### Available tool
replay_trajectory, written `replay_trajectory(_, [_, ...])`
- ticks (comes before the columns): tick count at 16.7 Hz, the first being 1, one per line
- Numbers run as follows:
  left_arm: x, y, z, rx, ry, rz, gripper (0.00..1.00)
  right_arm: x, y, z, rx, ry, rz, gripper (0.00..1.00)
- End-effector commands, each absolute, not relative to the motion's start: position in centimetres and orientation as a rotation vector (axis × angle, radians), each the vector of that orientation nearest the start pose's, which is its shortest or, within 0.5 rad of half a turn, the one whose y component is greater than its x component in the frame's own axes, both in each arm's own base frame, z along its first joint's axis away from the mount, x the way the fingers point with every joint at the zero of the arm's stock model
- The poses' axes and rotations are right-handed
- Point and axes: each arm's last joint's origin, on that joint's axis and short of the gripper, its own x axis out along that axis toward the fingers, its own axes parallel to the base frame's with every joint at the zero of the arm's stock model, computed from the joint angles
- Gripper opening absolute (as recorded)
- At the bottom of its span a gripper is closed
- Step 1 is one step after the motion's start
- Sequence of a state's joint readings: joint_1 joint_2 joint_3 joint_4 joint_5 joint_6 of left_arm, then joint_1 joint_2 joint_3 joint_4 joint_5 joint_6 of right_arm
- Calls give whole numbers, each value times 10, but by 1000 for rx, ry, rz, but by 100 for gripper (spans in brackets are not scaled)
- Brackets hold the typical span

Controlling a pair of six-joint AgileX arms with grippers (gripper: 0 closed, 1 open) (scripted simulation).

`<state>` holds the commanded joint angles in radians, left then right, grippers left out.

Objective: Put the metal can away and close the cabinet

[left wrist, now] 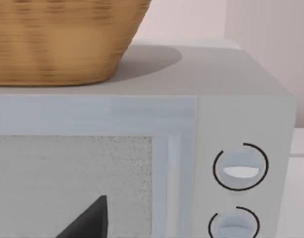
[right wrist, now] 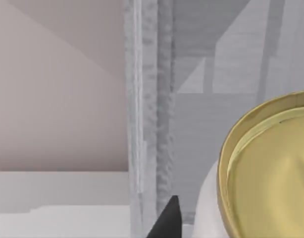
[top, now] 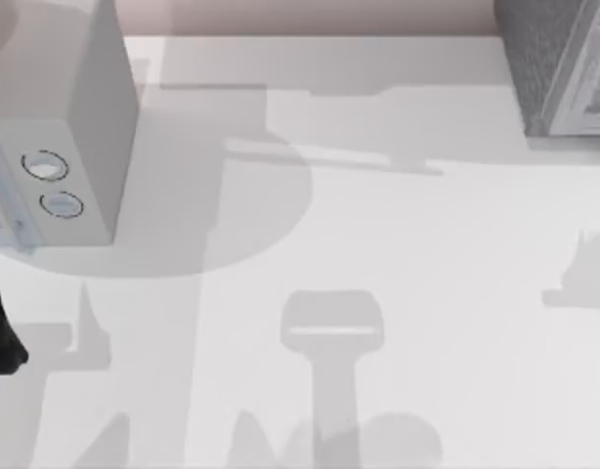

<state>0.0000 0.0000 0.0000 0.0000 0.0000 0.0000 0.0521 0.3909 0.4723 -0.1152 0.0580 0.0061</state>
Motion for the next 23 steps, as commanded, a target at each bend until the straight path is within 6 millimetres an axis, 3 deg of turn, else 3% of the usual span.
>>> replay_trajectory(6, [106,-1,160,0,0,0,100,172,18,409,1,37,-4,0])
replay_trajectory(9, [106,-1,160,0,0,0,100,205,28,458,2,29,-3,0])
replay_trajectory(11, [106,-1,160,0,0,0,100,224,35,480,2,22,-3,0])
replay_trajectory(16, [106,-1,160,0,0,0,100,254,46,508,1,3,-2,0])
replay_trajectory(23, [106,-1,160,0,0,0,100,256,46,511,3,0,-5,0])
